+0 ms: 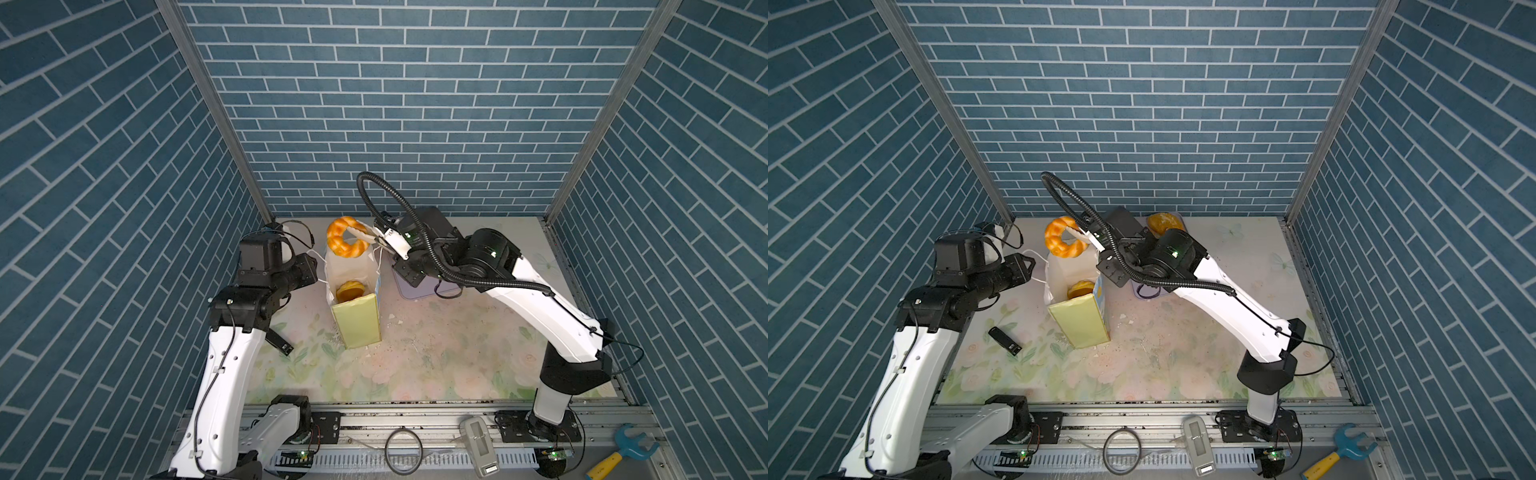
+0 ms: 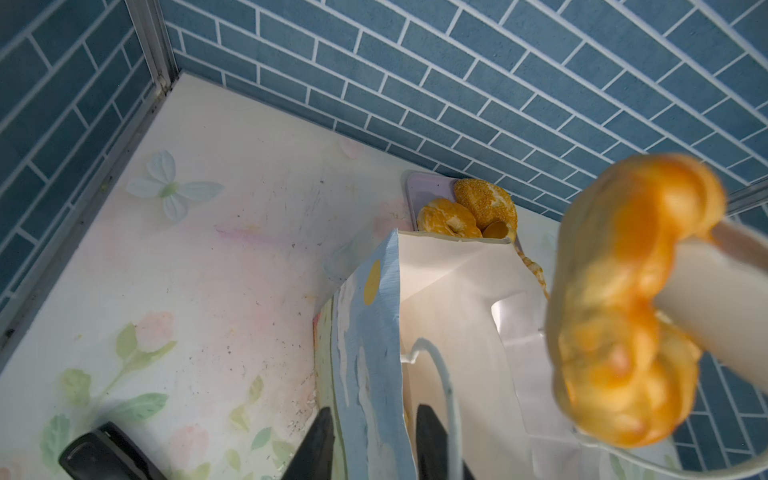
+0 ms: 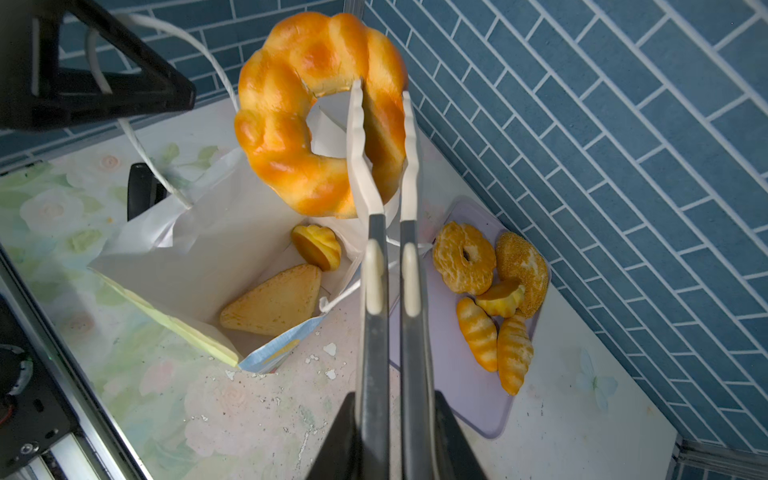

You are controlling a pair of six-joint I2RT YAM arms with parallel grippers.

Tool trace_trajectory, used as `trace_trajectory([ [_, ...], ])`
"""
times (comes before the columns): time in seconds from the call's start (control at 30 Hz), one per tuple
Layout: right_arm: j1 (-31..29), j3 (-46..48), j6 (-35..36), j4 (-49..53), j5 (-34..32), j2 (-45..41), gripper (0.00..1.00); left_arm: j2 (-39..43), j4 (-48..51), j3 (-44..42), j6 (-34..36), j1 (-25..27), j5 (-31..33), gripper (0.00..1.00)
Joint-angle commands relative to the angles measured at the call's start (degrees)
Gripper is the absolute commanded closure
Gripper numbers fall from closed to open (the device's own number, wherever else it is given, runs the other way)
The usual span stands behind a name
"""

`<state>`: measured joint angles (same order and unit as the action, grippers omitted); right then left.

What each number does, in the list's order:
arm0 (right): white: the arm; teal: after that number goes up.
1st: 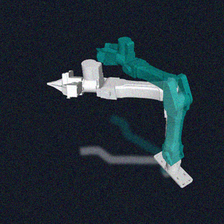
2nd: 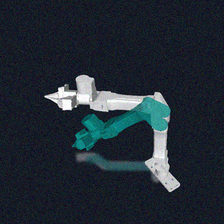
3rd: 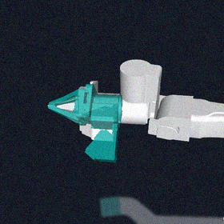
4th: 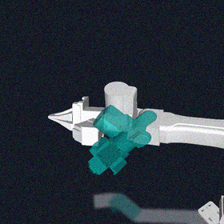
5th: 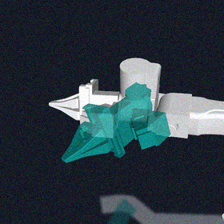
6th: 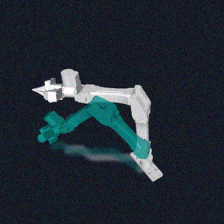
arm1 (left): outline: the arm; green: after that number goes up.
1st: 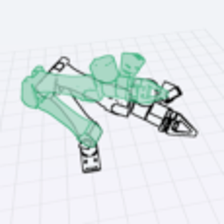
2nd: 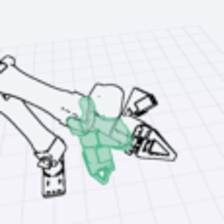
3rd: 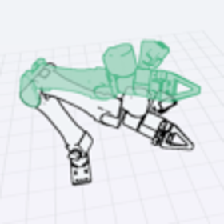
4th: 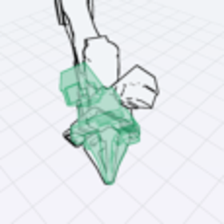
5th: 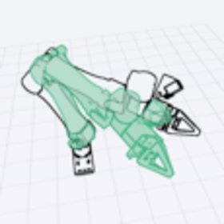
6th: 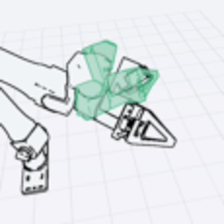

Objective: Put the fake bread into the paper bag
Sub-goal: 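Carry the ring donut over the bag and open the tongs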

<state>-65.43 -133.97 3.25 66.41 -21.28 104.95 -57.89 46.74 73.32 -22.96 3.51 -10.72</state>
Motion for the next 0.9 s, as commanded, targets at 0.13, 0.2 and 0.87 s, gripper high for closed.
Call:
trace_trajectory([
  [0.13,-1.26,-1.75,5.02,1.75,-4.49,1.70,0.81,-0.17,-1.54,-1.13,-0.38,-0.43,-2.29,0.80],
  [0.2,-1.35,-1.75,5.27,1.85,-3.33,2.09,0.79,-0.16,-1.50,-1.10,-0.51,-0.39,-2.58,0.81],
  [0.87,-1.46,-5.14,5.55,1.26,-2.59,1.39,0.60,-0.75,-2.62,-1.73,-1.78,-0.43,-5.06,0.82],
])
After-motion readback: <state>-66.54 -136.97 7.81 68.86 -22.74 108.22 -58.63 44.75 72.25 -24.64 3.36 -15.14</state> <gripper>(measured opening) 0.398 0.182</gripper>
